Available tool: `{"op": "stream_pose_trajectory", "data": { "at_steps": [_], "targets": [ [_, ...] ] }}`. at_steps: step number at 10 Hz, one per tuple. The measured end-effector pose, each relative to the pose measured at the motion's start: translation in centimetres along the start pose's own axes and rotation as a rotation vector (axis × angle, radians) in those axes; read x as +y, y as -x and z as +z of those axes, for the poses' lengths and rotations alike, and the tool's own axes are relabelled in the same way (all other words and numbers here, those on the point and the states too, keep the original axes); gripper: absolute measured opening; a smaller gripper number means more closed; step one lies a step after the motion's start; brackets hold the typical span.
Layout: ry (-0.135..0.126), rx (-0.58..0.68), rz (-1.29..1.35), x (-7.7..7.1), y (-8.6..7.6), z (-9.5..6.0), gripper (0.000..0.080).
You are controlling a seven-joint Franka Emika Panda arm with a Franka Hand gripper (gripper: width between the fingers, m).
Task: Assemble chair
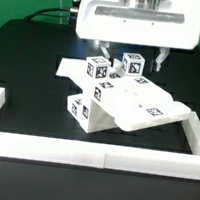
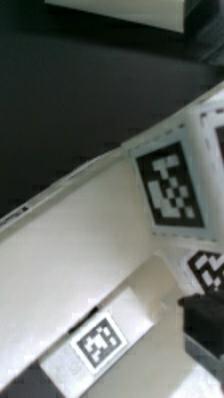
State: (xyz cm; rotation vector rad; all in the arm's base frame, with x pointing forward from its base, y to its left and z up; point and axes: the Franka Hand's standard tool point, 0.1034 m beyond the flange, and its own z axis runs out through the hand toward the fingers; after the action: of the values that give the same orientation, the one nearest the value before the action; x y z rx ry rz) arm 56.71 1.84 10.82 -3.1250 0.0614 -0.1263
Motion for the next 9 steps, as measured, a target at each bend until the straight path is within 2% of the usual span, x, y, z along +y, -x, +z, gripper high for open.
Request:
{"op": "stream_pose_trajectory", "data": {
  "at_steps": [2, 4, 5, 6, 9],
  "targets": [
    [-0.001, -0.001, -0.053, 0.05, 0.04, 0.03, 0.0649],
    [-0.001, -0.001, -0.053, 0.05, 0.04, 0.03, 0.0377],
    [-0.001, -0.001, -0.043, 0.05, 0.05, 0.03, 0.0377],
    [-0.001, -0.001, -0.024, 0.05, 0.05, 0.04, 0.0268],
    [-0.003, -0.001, 0.133, 0.0, 0.05, 0.05, 0.0268]
  ]
}}
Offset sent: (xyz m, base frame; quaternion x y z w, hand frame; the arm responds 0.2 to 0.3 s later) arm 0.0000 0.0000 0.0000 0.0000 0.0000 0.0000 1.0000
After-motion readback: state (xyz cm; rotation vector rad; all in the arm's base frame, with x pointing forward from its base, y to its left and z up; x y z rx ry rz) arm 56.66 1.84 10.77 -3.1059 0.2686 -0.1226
